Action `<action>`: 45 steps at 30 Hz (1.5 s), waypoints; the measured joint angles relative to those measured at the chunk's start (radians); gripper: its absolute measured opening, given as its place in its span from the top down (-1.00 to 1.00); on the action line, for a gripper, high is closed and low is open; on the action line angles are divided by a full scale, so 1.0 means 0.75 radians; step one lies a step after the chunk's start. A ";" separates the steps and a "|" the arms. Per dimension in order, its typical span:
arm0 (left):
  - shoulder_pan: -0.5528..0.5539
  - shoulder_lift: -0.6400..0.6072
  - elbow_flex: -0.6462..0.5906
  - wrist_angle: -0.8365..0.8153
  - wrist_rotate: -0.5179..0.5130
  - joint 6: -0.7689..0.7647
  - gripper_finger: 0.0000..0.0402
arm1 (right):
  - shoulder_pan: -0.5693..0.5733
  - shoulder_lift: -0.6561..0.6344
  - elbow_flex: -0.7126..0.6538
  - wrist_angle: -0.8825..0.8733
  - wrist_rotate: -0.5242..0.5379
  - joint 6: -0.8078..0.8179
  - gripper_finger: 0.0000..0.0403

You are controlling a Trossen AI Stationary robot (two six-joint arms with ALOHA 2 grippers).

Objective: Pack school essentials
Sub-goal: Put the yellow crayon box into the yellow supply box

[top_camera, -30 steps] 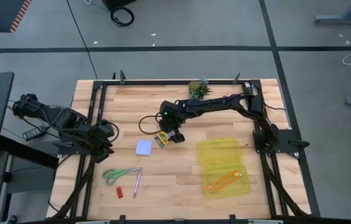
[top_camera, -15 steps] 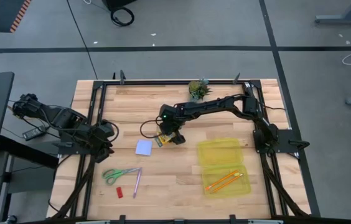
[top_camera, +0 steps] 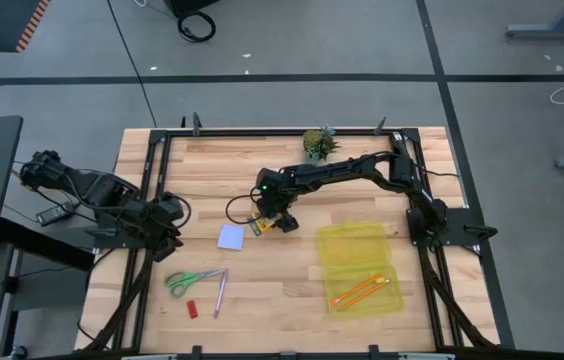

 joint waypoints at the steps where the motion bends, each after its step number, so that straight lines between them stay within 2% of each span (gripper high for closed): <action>1: 0.000 0.001 0.000 0.000 0.000 0.000 0.14 | 0.000 -0.001 0.001 0.000 0.000 -0.002 -0.63; 11: 0.000 0.001 0.000 0.000 0.000 0.001 0.14 | 0.001 -0.020 0.013 -0.050 0.020 0.042 -0.61; 21: 0.000 0.000 0.000 -0.026 0.000 0.015 0.14 | 0.046 -0.135 0.016 -0.119 0.052 0.122 -0.61; 34: 0.000 0.000 0.000 -0.035 -0.005 0.036 0.14 | 0.168 -0.306 0.018 -0.249 0.148 0.363 -0.61; 45: 0.000 0.000 0.000 -0.041 -0.052 0.078 0.14 | 0.304 -0.396 0.018 -0.449 0.161 0.656 -0.61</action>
